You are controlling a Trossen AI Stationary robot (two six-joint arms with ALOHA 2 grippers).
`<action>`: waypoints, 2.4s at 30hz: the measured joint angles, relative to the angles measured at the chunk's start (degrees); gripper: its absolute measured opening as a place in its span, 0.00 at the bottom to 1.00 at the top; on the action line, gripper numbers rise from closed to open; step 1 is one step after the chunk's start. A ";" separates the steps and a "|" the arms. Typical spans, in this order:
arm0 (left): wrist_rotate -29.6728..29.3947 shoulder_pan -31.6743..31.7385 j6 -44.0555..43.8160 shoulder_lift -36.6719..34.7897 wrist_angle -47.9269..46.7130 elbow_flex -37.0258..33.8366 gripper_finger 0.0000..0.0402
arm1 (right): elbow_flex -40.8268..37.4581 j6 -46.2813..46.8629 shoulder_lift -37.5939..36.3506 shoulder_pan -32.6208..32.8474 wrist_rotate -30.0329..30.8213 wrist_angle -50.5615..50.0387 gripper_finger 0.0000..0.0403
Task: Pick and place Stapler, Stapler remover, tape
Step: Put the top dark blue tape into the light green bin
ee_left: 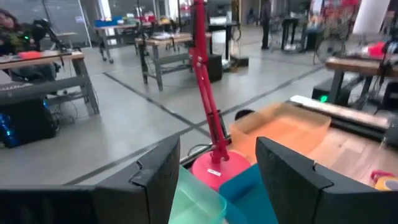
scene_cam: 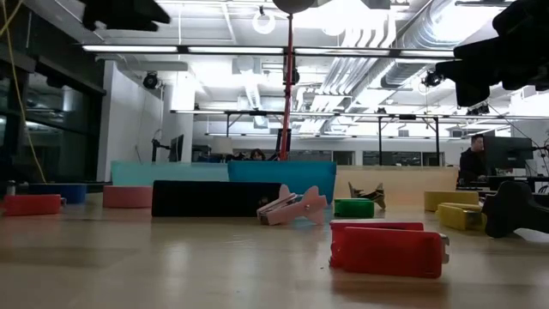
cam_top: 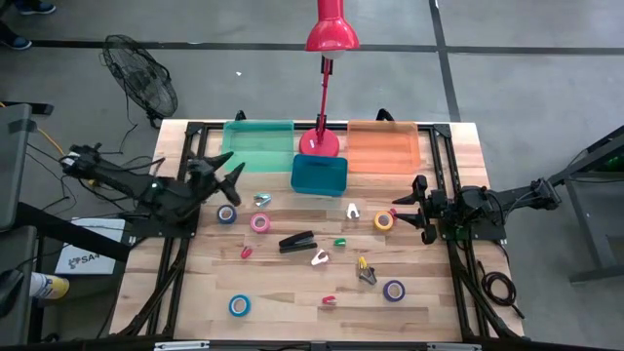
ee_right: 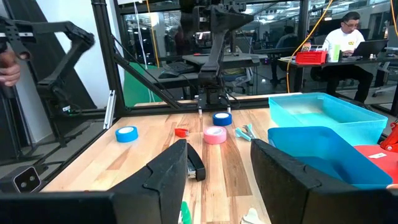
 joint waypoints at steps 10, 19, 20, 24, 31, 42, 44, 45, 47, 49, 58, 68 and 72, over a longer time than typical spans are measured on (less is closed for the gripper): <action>28.18 20.66 -3.53 19.23 -2.54 12.15 0.52 | 0.00 -0.01 -0.01 0.02 -0.01 0.00 0.42; 54.45 30.80 -4.13 28.51 -25.29 24.13 0.52 | 0.00 -0.02 0.01 0.00 -0.01 -0.02 0.42; 55.12 31.60 -4.13 28.59 -27.55 24.98 0.52 | 0.00 0.00 -0.01 0.02 -0.02 -0.02 0.42; 54.55 33.88 -4.03 28.67 -35.96 26.03 0.52 | 0.00 0.00 -0.01 0.00 -0.01 -0.02 0.42; 55.51 37.60 -10.03 28.62 -43.99 25.48 0.52 | 0.00 -0.01 -0.01 0.01 -0.02 -0.02 0.42; 56.20 42.18 -19.66 28.67 -54.83 24.23 0.52 | 0.00 0.00 -0.01 0.01 -0.02 -0.02 0.42; 56.20 42.73 -22.85 28.67 -57.40 24.23 0.52 | 0.00 -0.02 -0.01 0.00 -0.02 -0.02 0.42; 56.18 42.79 -24.25 28.67 -58.58 24.23 0.52 | 0.00 0.00 -0.01 0.02 -0.02 -0.02 0.42; 55.98 42.78 -26.49 29.00 -59.98 23.87 0.52 | 0.00 0.00 -0.01 0.00 0.01 -0.02 0.42; 56.45 42.74 -28.43 29.23 -60.77 22.79 0.52 | 0.00 0.00 -0.01 0.00 0.00 -0.02 0.42; 60.95 42.72 -35.78 29.17 -60.50 16.55 0.52 | 0.00 0.00 -0.01 0.02 -0.02 -0.02 0.42; 65.70 42.71 -37.28 29.17 -60.37 12.37 0.52 | 0.00 -0.01 -0.01 0.02 -0.02 -0.02 0.42; 68.39 41.93 -39.24 29.17 -60.32 10.77 0.52 | 0.00 -0.01 -0.01 0.02 -0.02 -0.02 0.42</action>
